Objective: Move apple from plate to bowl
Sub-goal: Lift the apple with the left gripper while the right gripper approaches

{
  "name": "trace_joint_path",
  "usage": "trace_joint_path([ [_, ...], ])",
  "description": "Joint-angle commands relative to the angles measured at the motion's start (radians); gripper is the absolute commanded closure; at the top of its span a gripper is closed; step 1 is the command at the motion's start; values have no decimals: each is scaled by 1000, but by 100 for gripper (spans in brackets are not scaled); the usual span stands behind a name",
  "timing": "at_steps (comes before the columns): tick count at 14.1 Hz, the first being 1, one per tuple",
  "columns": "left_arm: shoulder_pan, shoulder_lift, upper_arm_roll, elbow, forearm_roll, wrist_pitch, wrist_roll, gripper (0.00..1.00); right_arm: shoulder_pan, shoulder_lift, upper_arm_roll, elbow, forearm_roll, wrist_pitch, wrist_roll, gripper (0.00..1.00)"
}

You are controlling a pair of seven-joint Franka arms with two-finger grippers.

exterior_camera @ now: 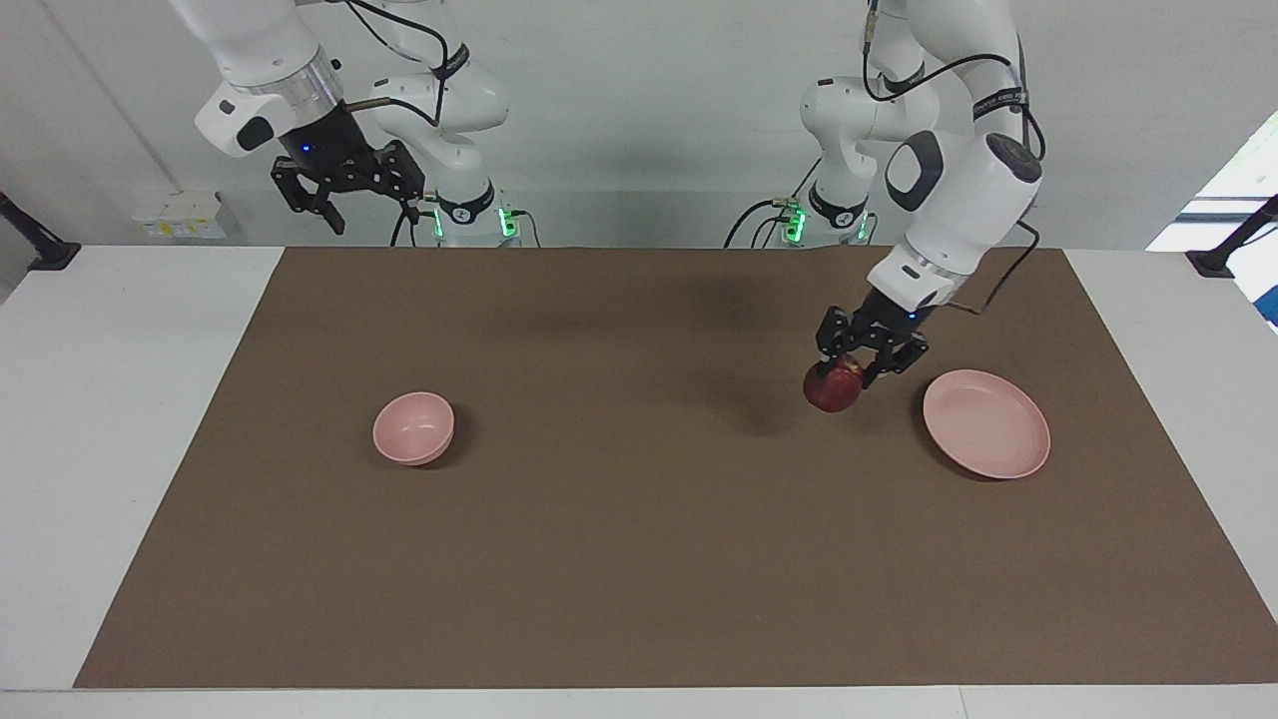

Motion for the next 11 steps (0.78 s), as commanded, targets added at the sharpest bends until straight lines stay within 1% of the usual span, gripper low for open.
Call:
trace_joint_path([
  [1, -84, 17, 9, 65, -110, 0, -53, 100, 12, 2, 3, -73, 59, 88, 7, 0],
  [3, -95, 17, -43, 66, -243, 52, -55, 100, 38, 8, 3, -130, 125, 165, 80, 0],
  [4, -94, 17, -89, 66, -292, 101, -55, 100, 68, 39, 3, -135, 155, 197, 137, 0],
  [6, -95, 17, -151, 66, -366, 181, -84, 100, 82, 102, 3, -133, 243, 262, 250, 0],
  [7, -95, 19, -180, 66, -401, 219, -84, 100, 84, 123, 3, -133, 285, 280, 289, 0],
  [9, -95, 25, -232, 66, -481, 303, -84, 100, 92, 145, 3, -135, 350, 281, 372, 0],
  [11, -95, 25, -281, 66, -532, 380, -84, 100, 82, 163, 3, -136, 463, 279, 499, 0],
])
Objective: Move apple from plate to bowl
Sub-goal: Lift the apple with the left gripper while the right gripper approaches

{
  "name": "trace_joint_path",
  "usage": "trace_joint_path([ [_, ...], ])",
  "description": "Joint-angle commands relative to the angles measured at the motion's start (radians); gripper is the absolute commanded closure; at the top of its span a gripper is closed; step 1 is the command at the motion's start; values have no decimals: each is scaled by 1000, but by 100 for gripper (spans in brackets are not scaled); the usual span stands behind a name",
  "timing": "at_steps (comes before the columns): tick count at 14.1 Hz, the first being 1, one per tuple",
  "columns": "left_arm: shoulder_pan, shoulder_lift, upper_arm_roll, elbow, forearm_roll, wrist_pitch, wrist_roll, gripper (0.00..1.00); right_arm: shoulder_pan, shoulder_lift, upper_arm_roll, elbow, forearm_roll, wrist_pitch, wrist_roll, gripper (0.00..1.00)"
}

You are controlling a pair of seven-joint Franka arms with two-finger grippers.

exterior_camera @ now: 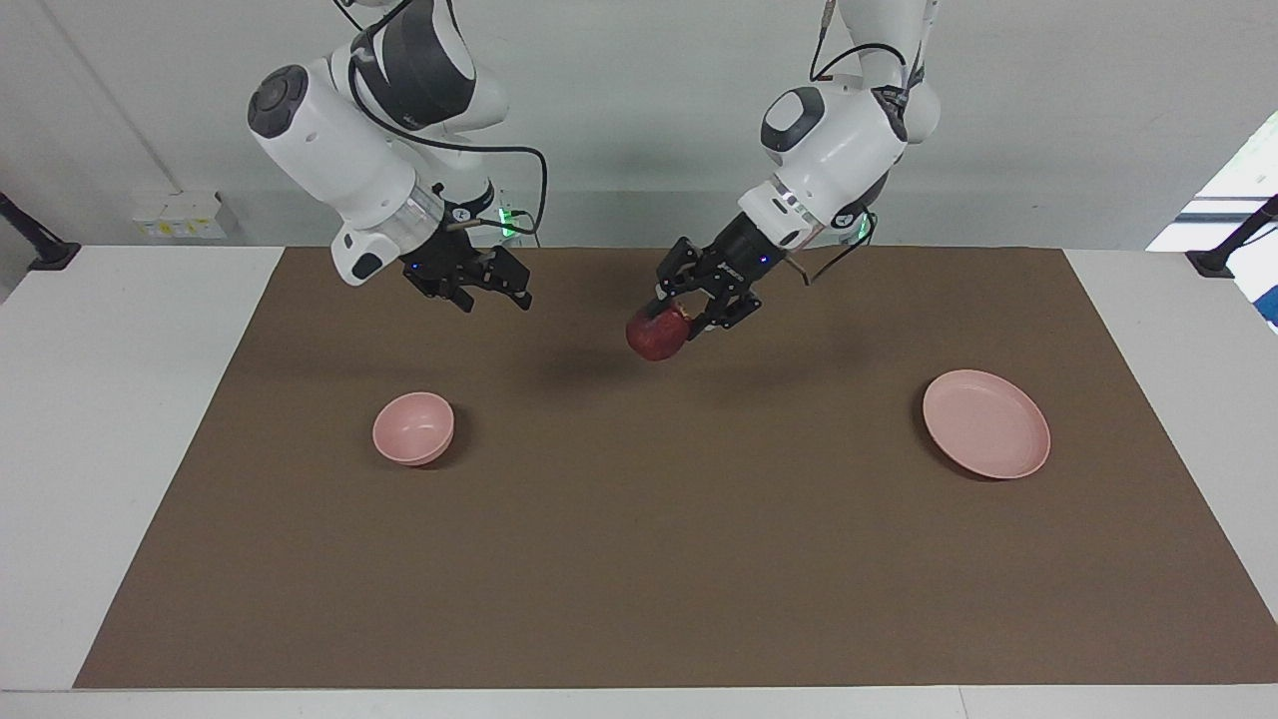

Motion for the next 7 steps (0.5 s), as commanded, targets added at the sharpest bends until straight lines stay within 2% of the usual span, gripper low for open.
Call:
trace_joint_path([
  [1, -7, 12, -48, 14, -66, 90, -11, 100, -18, 17, 0, -4, 159, 6, 173, 0],
  [5, -7, 10, -106, 12, -114, 161, -14, 100, -54, 52, -2, 13, 342, 17, 388, 0],
  [7, -7, 10, -108, 14, -126, 177, -17, 100, -56, 69, -2, 16, 385, 18, 439, 0],
])
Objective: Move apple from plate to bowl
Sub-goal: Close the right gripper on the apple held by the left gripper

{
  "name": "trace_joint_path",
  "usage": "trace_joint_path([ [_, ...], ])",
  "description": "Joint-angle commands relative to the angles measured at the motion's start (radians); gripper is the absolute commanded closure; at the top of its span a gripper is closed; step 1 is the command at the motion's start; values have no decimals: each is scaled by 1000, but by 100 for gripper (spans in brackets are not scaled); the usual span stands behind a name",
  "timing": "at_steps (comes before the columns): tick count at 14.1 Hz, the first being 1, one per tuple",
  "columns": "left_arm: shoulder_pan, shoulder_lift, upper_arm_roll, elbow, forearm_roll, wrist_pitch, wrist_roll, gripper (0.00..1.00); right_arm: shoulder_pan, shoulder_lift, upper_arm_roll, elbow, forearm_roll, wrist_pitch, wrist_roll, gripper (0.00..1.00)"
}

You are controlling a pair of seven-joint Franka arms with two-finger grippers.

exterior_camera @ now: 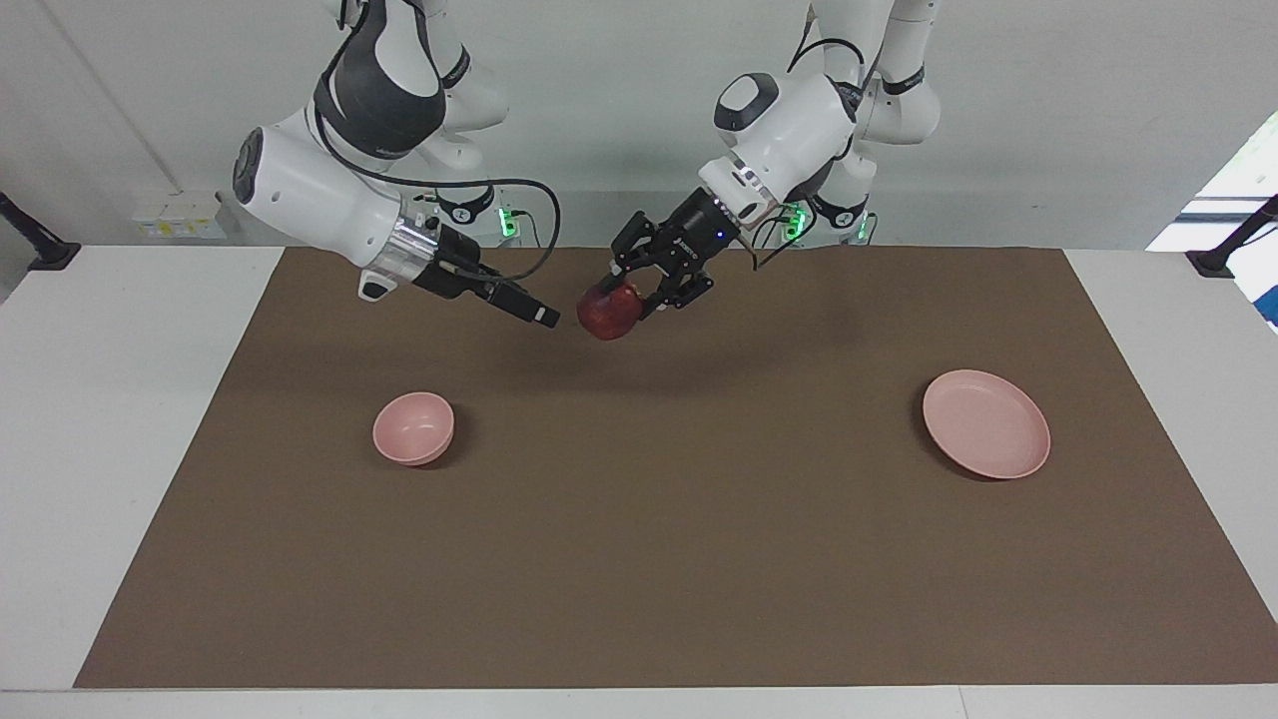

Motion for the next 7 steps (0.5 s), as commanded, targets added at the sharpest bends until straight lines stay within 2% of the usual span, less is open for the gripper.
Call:
trace_joint_path([
  [1, -10, 6, -12, 14, -26, 54, -9, 100, -5, 26, 8, 18, 65, 20, 100, 0],
  [7, -10, 7, -18, 21, -25, 72, -20, 100, 40, 36, 8, 29, 79, 12, 137, 0],
])
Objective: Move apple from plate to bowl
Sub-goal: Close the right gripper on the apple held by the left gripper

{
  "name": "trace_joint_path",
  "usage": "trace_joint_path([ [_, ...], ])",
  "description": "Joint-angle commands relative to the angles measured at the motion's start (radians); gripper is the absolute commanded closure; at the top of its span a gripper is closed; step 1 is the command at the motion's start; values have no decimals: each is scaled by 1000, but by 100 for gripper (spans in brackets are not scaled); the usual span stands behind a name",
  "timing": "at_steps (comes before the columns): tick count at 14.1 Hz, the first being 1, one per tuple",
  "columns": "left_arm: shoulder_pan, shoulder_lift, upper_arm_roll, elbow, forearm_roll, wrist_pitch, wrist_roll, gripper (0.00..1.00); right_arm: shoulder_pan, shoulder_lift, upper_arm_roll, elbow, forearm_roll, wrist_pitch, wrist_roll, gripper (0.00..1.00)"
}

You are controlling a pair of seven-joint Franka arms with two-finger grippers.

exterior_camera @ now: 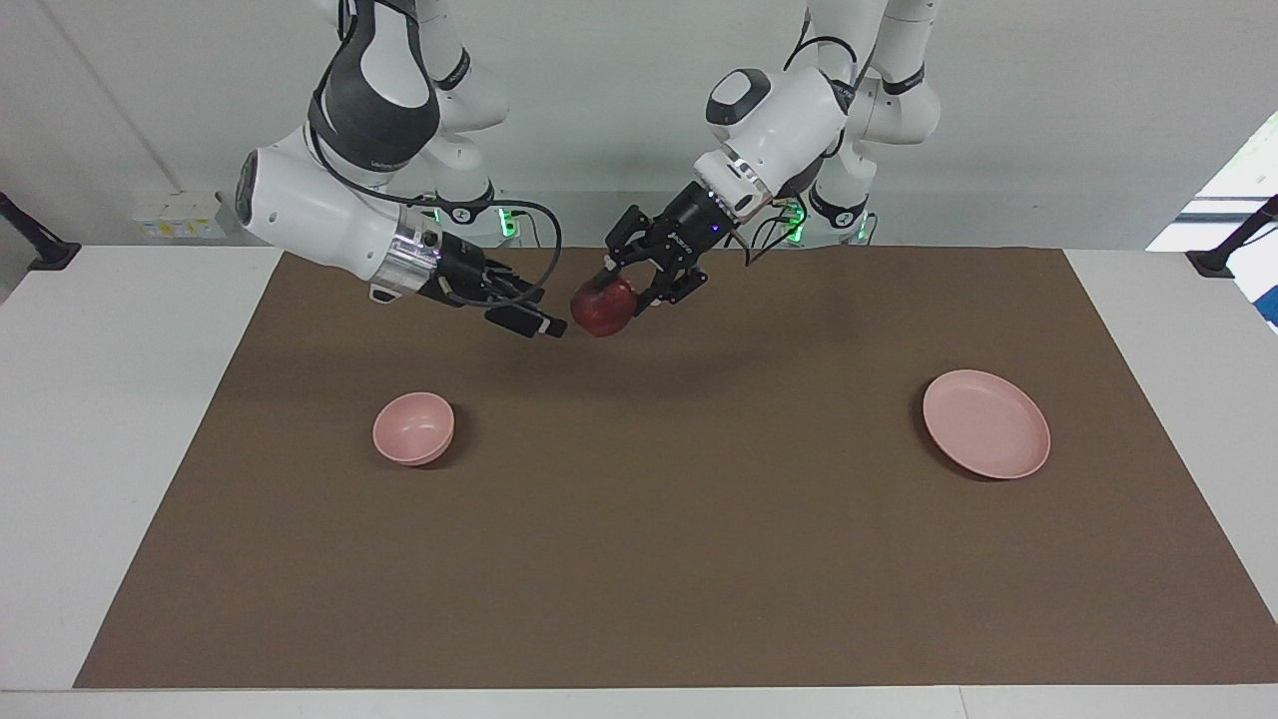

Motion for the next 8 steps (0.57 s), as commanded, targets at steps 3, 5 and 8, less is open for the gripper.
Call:
trace_joint_path([
  [3, -10, 7, -1, 18, -16, 25, -7, 100, 29, 20, 3, 18, 30, 23, 53, 0],
  [5, -10, 7, -1, 18, -16, 25, -7, 100, 44, 25, 3, 17, 29, 47, 63, 0],
  [8, -10, 7, -1, 17, -16, 23, -8, 99, 75, 29, 3, 17, 27, 80, 92, 0],
])
